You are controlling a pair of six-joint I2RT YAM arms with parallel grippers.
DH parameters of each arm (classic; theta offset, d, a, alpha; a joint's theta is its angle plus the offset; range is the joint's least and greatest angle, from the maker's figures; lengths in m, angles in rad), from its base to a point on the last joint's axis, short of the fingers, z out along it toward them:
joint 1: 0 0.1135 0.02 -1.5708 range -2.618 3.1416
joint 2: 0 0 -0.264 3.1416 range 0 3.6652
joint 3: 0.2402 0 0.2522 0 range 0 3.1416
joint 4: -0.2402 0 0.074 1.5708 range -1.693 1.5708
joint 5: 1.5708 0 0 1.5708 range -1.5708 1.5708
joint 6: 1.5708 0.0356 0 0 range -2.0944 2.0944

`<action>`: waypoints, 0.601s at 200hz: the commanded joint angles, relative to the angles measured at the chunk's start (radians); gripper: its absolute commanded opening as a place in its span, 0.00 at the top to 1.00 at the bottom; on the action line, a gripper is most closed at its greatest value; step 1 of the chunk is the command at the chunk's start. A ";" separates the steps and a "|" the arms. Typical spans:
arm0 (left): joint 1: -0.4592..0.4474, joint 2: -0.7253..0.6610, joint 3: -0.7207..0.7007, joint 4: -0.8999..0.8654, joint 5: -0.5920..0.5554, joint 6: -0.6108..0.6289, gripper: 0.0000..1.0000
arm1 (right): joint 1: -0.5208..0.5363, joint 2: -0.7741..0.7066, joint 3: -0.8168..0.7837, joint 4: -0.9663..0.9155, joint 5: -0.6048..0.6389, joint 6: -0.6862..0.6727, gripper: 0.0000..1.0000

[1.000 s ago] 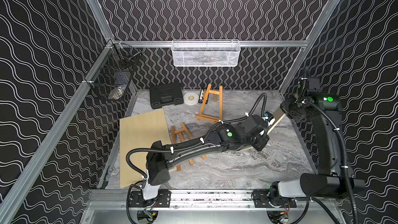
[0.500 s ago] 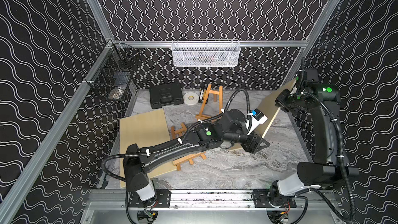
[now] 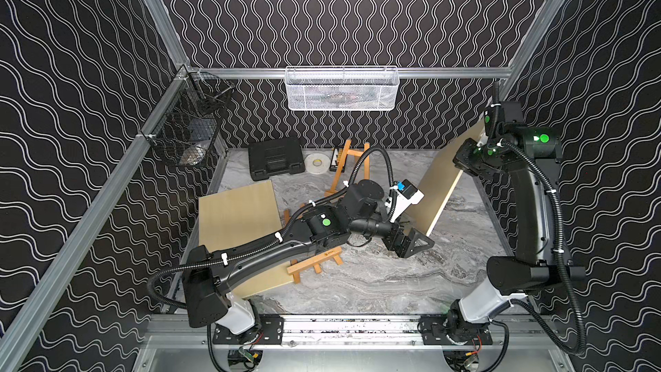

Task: Assemble the easel
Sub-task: Pick up the drawing board from the center of the board, then place the drawing board at the center of the board.

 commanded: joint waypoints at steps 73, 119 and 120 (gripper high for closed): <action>0.051 -0.048 -0.096 -0.017 -0.181 0.028 0.01 | 0.122 -0.014 -0.071 -0.124 0.076 -0.143 1.00; 0.067 -0.038 -0.107 -0.033 -0.244 0.019 0.01 | 0.151 0.001 -0.130 -0.119 0.138 -0.130 1.00; 0.067 -0.038 -0.108 -0.033 -0.245 0.018 0.01 | 0.151 0.003 -0.130 -0.118 0.137 -0.129 1.00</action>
